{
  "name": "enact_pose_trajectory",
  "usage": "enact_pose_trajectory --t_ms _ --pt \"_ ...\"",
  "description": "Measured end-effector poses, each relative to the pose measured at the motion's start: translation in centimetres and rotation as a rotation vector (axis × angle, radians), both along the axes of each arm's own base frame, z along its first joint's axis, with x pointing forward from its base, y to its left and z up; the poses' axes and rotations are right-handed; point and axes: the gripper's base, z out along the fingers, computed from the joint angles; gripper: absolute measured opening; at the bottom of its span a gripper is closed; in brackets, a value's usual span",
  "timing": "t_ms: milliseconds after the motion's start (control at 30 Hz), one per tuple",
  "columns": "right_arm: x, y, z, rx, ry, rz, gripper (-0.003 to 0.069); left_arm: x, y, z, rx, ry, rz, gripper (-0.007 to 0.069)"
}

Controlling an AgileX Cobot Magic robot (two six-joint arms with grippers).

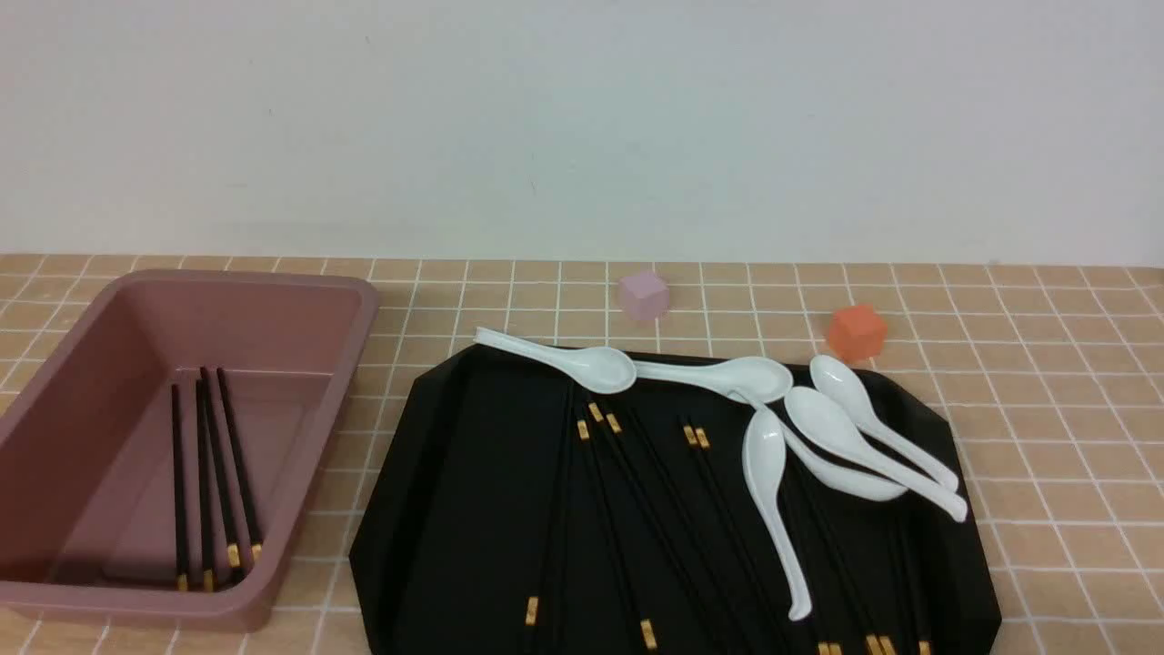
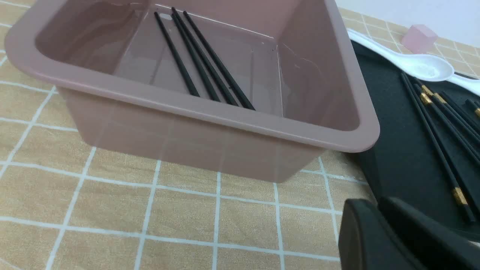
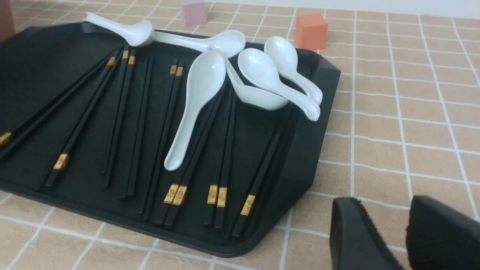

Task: On brown tablecloth take chopsticks from black tray and put them in box.
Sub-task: 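Reach over to the black tray and grasp a pair of chopsticks with the left gripper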

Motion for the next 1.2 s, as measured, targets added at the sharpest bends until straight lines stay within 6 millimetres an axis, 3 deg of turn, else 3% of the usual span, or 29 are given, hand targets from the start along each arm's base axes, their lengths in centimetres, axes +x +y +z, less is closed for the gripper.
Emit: enact_pose_trajectory --t_ms 1200 --pt "0.00 0.00 0.00 0.000 0.000 0.000 0.0240 0.00 0.00 0.00 -0.001 0.000 0.000 0.0094"
